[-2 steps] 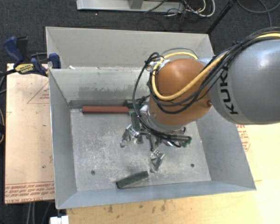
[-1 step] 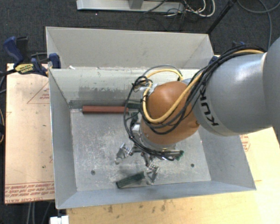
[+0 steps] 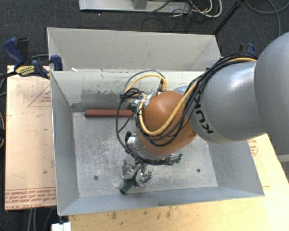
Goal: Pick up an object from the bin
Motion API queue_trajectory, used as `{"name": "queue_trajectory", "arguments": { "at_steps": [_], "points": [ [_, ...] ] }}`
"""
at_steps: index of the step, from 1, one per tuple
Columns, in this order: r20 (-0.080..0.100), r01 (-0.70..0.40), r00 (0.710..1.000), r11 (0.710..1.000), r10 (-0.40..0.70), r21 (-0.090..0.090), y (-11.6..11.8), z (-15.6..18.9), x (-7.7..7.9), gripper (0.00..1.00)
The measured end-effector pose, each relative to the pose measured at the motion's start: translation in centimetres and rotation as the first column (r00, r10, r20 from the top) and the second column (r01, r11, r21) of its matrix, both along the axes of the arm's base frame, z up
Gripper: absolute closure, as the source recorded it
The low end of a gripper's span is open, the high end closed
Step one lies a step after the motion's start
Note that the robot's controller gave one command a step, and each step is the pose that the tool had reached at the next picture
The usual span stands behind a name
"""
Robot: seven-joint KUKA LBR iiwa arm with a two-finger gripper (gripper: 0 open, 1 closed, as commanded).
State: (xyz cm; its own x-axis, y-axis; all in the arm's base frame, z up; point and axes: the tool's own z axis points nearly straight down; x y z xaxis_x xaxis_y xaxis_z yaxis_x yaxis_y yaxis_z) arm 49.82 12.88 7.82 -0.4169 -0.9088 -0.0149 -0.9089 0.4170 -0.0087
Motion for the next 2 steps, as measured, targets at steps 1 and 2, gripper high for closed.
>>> {"name": "queue_trajectory", "arguments": {
  "at_steps": [1,2],
  "points": [
    [0.0,0.0,1.0,1.0,0.0,0.0,0.0,0.0,0.0,1.0],
    [-0.013,-0.466,0.885,0.885,0.466,-0.007,-1.6,12.7,1.4,1.0]
  ]
}}
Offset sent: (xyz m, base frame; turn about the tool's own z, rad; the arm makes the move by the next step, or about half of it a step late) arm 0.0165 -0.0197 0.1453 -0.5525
